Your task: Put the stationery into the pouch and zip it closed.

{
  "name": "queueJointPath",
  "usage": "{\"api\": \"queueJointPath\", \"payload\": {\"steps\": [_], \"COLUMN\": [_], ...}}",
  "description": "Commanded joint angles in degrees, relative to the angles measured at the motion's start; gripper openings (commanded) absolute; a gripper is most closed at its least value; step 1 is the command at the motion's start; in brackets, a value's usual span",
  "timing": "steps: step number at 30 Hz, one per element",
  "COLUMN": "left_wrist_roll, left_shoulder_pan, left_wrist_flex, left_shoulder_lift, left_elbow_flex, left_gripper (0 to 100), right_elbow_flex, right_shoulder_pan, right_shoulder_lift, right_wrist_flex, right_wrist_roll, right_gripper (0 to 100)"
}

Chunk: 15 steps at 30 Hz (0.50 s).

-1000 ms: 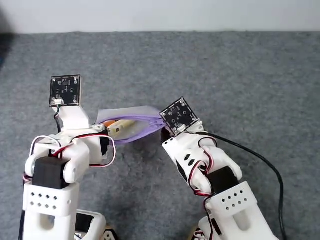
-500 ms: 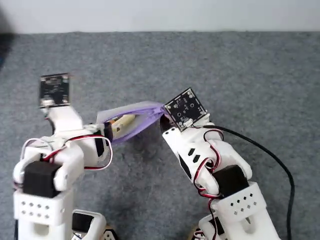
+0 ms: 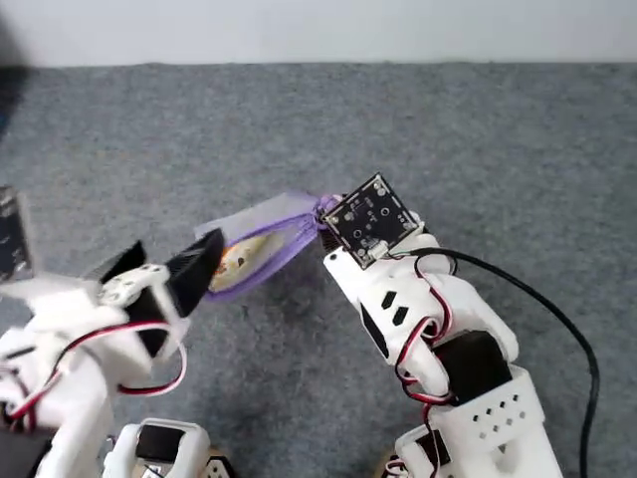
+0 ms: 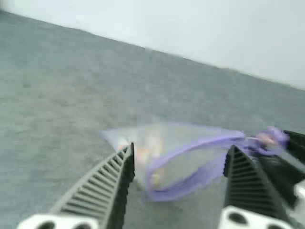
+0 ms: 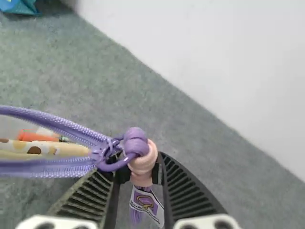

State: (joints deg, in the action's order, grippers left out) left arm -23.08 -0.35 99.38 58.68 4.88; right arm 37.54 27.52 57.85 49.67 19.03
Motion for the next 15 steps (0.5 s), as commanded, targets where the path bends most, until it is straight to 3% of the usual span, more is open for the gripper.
{"api": "queueJointPath", "payload": {"steps": [1, 10, 15], "left_wrist_roll": [5.1, 18.29, 18.99], "left_shoulder_pan": [-7.03, -5.19, -4.4], "left_wrist_flex": [0.62, 0.97, 1.05], "left_shoulder_lift": [2.2, 16.88, 22.51], "left_elbow_flex": [2.51, 11.47, 16.31], "left_gripper": [29, 29, 29], "right_elbow_flex": [-5.27, -5.89, -5.89], "right_shoulder_pan": [-0.48, 5.58, 11.74], "right_shoulder_lift": [0.22, -0.04, -0.22], "right_wrist_flex": [-0.04, -1.98, -5.14], "right_wrist_roll": [0.88, 10.73, 14.24], "right_gripper": [0.8, 0.8, 0.8]}}
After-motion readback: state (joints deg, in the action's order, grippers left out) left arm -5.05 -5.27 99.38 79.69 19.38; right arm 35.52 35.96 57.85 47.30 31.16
